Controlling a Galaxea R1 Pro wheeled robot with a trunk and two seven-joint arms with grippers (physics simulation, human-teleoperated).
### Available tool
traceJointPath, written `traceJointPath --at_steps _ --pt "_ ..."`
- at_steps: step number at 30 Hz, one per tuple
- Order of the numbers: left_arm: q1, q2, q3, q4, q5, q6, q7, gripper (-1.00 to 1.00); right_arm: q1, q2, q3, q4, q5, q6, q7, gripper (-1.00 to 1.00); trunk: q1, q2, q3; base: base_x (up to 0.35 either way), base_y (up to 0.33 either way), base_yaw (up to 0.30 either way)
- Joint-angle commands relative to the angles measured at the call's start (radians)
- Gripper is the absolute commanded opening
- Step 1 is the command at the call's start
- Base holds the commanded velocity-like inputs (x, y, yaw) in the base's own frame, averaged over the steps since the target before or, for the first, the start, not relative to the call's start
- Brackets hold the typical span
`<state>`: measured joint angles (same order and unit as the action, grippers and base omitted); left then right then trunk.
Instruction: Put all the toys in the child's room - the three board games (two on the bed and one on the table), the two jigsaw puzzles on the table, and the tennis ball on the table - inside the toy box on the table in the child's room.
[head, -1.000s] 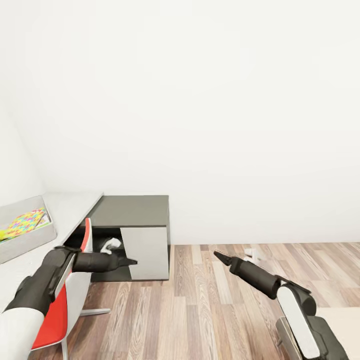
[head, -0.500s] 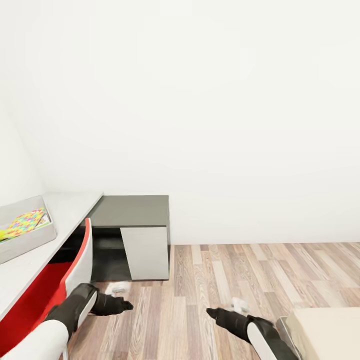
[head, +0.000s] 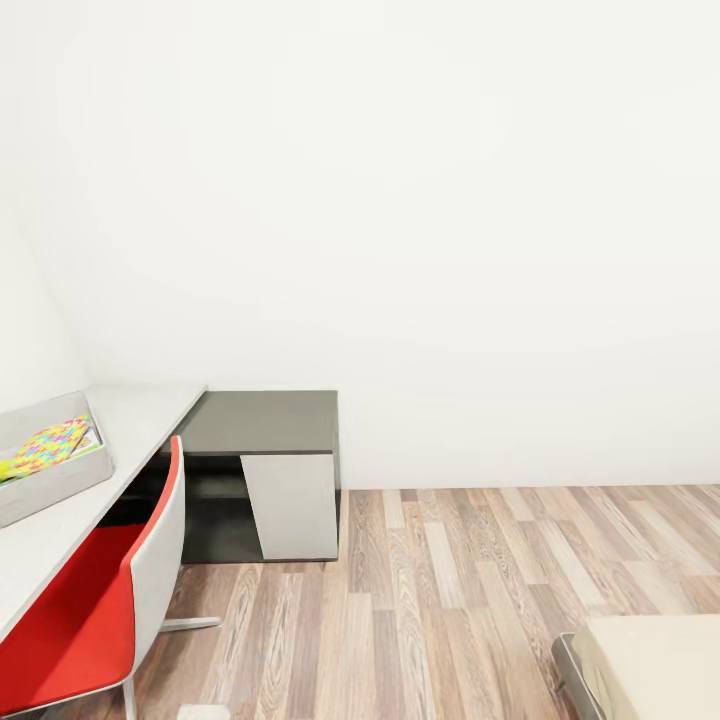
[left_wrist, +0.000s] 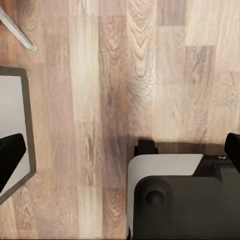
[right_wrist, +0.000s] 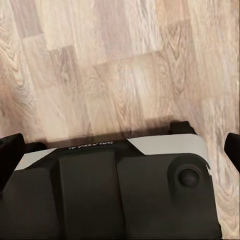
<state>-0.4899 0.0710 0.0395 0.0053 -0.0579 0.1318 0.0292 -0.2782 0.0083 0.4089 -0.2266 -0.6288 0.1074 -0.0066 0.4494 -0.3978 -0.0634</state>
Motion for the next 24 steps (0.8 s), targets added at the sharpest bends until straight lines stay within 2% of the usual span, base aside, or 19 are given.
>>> traceJointPath --at_steps 1,4,9,18,24 --pt "0.021 0.000 0.004 0.005 -0.007 -0.022 0.014 1.00 -0.001 0.003 0.006 0.041 -0.004 -0.020 -0.001 1.00 0.001 -0.002 -0.002 0.000 0.000 0.000" --pt "0.073 0.002 0.003 0.010 -0.009 -0.075 0.027 1.00 0.003 0.003 0.009 0.114 -0.005 -0.058 -0.002 1.00 0.001 -0.002 -0.002 0.000 0.000 0.000" --pt "0.116 0.003 0.002 0.012 -0.011 -0.108 0.033 1.00 0.007 0.005 0.010 0.163 -0.005 -0.077 -0.002 1.00 0.001 -0.002 -0.002 0.000 0.000 0.000" --pt "0.178 0.008 0.002 0.013 -0.009 -0.154 0.035 1.00 0.051 0.002 0.011 0.183 -0.005 -0.092 -0.002 1.00 0.001 -0.002 -0.002 0.000 0.000 0.000" --pt "0.213 0.009 0.003 0.014 -0.006 -0.188 0.036 1.00 0.113 -0.007 0.010 0.185 -0.006 -0.168 -0.003 1.00 0.001 -0.002 -0.002 0.000 0.000 0.000"
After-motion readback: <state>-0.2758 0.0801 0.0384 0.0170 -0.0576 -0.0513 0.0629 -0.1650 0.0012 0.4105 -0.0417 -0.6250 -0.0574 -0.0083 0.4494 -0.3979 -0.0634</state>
